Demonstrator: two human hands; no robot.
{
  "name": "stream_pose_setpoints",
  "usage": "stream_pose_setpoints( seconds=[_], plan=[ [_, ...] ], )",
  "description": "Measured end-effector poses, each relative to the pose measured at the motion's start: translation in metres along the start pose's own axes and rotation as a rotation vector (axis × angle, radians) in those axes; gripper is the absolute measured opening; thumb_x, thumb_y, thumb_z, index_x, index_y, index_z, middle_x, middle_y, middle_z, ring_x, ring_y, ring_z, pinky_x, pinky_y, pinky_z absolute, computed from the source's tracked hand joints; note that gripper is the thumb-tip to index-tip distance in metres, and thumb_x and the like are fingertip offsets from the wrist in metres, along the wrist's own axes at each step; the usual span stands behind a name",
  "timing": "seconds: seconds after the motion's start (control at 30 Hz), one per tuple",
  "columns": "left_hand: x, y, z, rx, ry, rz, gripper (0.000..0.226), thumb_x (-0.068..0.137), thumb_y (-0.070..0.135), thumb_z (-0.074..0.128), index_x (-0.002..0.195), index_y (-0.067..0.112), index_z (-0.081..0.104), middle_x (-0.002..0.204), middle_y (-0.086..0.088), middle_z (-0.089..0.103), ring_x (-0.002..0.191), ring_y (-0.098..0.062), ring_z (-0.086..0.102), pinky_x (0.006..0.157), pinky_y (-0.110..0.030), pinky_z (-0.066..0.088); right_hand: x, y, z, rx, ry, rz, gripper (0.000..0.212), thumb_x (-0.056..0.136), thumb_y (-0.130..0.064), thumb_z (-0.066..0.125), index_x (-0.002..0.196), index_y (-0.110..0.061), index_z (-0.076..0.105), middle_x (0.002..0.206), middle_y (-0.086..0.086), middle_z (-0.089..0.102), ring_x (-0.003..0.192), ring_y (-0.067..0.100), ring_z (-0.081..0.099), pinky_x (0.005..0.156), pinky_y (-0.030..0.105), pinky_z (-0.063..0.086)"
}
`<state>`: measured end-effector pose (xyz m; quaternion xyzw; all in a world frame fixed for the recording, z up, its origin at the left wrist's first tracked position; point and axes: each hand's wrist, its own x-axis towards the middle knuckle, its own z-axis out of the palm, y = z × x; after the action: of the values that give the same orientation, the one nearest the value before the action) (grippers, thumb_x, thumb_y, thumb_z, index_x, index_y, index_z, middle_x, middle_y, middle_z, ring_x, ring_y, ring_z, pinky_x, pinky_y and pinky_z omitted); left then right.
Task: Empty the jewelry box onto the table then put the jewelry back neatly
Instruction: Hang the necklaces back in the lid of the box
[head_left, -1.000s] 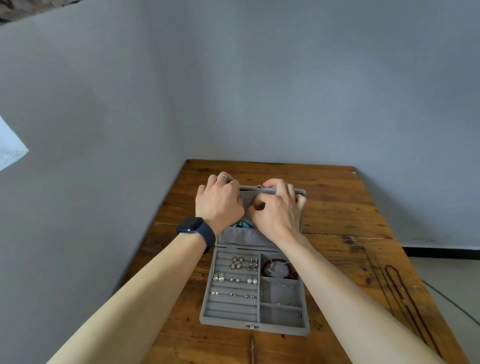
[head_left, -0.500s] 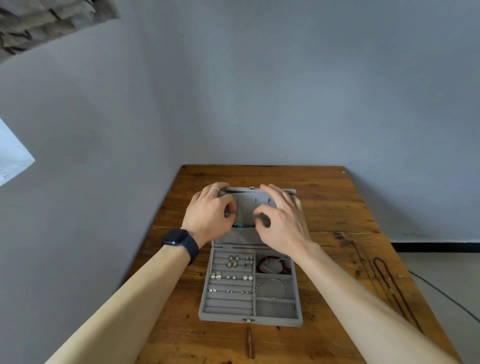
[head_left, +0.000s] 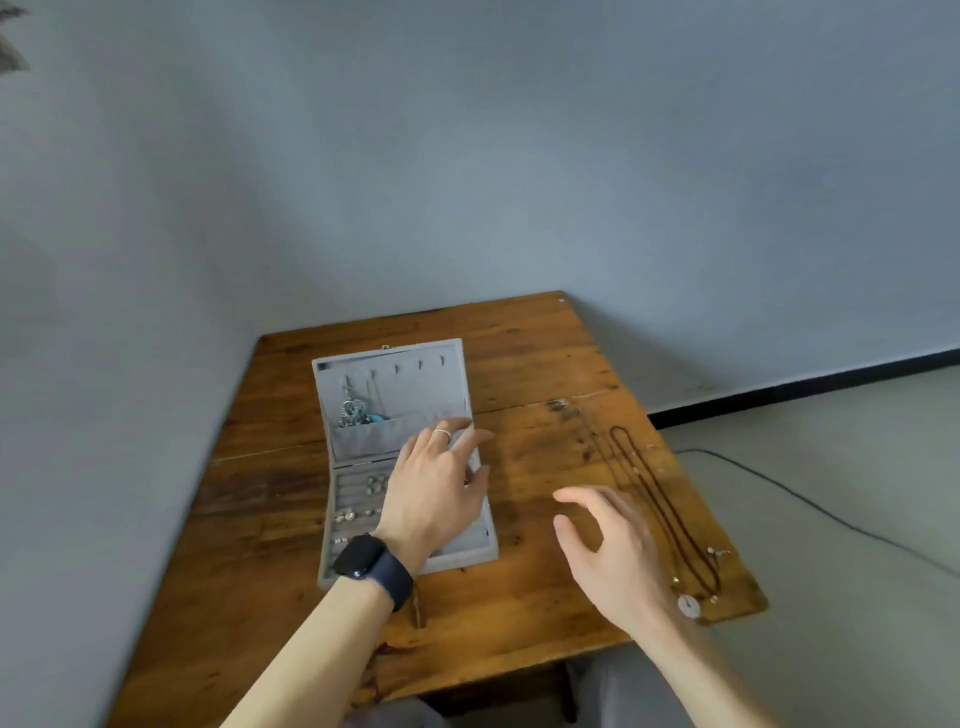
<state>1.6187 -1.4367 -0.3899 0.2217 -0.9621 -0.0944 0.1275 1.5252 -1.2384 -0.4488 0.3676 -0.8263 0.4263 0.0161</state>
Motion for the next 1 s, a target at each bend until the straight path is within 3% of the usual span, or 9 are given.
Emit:
stream_pose_setpoints(
  seconds=[0.27, 0.5, 0.57, 0.67, 0.73, 0.8, 0.87, 0.93, 1.0],
  plan=[
    [-0.052, 0.102, 0.073, -0.061, -0.223, 0.183, 0.049, 0.100, 0.040, 0.045, 0.148, 0.030, 0.041, 0.156, 0.002, 0.037, 0.147, -0.022, 0.028, 0.124, -0.041, 0.013, -0.093, 0.077, -0.049, -0.119, 0.208, 0.264, 0.028, 0.081, -0.011, 0.077, 0.098, -0.030, 0.067, 0.088, -0.019, 0.058, 0.084, 0.013, 0.055, 0.070, 0.020, 0.042],
    [-0.065, 0.125, 0.106, 0.082, -0.342, 0.211, 0.060, 0.105, 0.049, 0.026, 0.159, 0.024, 0.019, 0.166, 0.001, 0.018, 0.154, -0.018, 0.009, 0.122, -0.047, -0.004, -0.107, 0.089, -0.064, -0.245, 0.201, 0.345, 0.016, 0.081, -0.036, 0.077, 0.096, -0.033, 0.070, 0.089, -0.015, 0.058, 0.088, 0.020, 0.058, 0.063, 0.026, 0.041],
    [-0.067, 0.125, 0.109, 0.111, -0.332, 0.217, 0.060, 0.105, 0.051, 0.022, 0.159, 0.025, 0.018, 0.167, 0.002, 0.015, 0.154, -0.017, 0.008, 0.122, -0.049, -0.005, -0.104, 0.088, -0.063, -0.303, 0.176, 0.341, 0.022, 0.084, -0.048, 0.071, 0.099, -0.034, 0.072, 0.093, -0.012, 0.062, 0.091, 0.020, 0.057, 0.063, 0.028, 0.046],
    [-0.066, 0.124, 0.111, 0.127, -0.346, 0.220, 0.060, 0.105, 0.052, 0.022, 0.159, 0.026, 0.017, 0.167, 0.004, 0.014, 0.154, -0.016, 0.008, 0.122, -0.051, -0.004, -0.099, 0.088, -0.058, -0.382, 0.152, 0.313, 0.022, 0.082, -0.050, 0.071, 0.097, -0.034, 0.072, 0.095, -0.009, 0.061, 0.090, 0.021, 0.054, 0.061, 0.032, 0.049],
    [-0.064, 0.126, 0.108, 0.085, -0.343, 0.213, 0.058, 0.105, 0.051, 0.027, 0.158, 0.027, 0.023, 0.165, 0.004, 0.021, 0.153, -0.017, 0.014, 0.122, -0.050, 0.001, -0.094, 0.086, -0.056, -0.401, 0.131, 0.299, 0.015, 0.081, -0.045, 0.073, 0.091, -0.034, 0.071, 0.091, -0.008, 0.060, 0.087, 0.022, 0.053, 0.061, 0.033, 0.049],
    [-0.064, 0.132, 0.102, -0.017, -0.278, 0.166, 0.050, 0.104, 0.045, 0.036, 0.150, 0.027, 0.041, 0.153, 0.002, 0.043, 0.141, -0.021, 0.037, 0.118, -0.043, 0.023, -0.090, 0.085, -0.059, -0.340, 0.083, 0.290, 0.011, 0.082, -0.038, 0.074, 0.087, -0.032, 0.067, 0.087, -0.007, 0.060, 0.085, 0.022, 0.056, 0.064, 0.033, 0.049],
    [-0.063, 0.141, 0.090, -0.127, -0.198, 0.062, 0.037, 0.102, 0.042, 0.042, 0.129, 0.026, 0.059, 0.122, 0.000, 0.064, 0.112, -0.024, 0.059, 0.093, -0.035, 0.048, -0.084, 0.081, -0.065, -0.198, 0.009, 0.352, 0.010, 0.084, -0.033, 0.072, 0.088, -0.032, 0.063, 0.086, -0.012, 0.065, 0.082, 0.017, 0.061, 0.066, 0.032, 0.049],
    [-0.054, 0.150, 0.077, -0.310, -0.276, -0.108, 0.032, 0.101, 0.045, 0.044, 0.107, 0.023, 0.067, 0.093, 0.001, 0.069, 0.084, -0.022, 0.066, 0.071, -0.032, 0.055, -0.078, 0.076, -0.074, -0.029, -0.032, 0.483, 0.009, 0.086, -0.035, 0.071, 0.089, -0.032, 0.063, 0.085, -0.018, 0.068, 0.082, 0.009, 0.064, 0.069, 0.027, 0.048],
    [-0.038, 0.160, 0.065, -0.522, -0.467, -0.304, 0.038, 0.101, 0.046, 0.045, 0.095, 0.019, 0.071, 0.083, 0.004, 0.072, 0.074, -0.017, 0.065, 0.065, -0.028, 0.054, -0.072, 0.071, -0.084, 0.113, -0.020, 0.546, 0.009, 0.085, -0.036, 0.073, 0.089, -0.031, 0.067, 0.085, -0.020, 0.070, 0.083, 0.002, 0.065, 0.071, 0.021, 0.048]
  ],
)
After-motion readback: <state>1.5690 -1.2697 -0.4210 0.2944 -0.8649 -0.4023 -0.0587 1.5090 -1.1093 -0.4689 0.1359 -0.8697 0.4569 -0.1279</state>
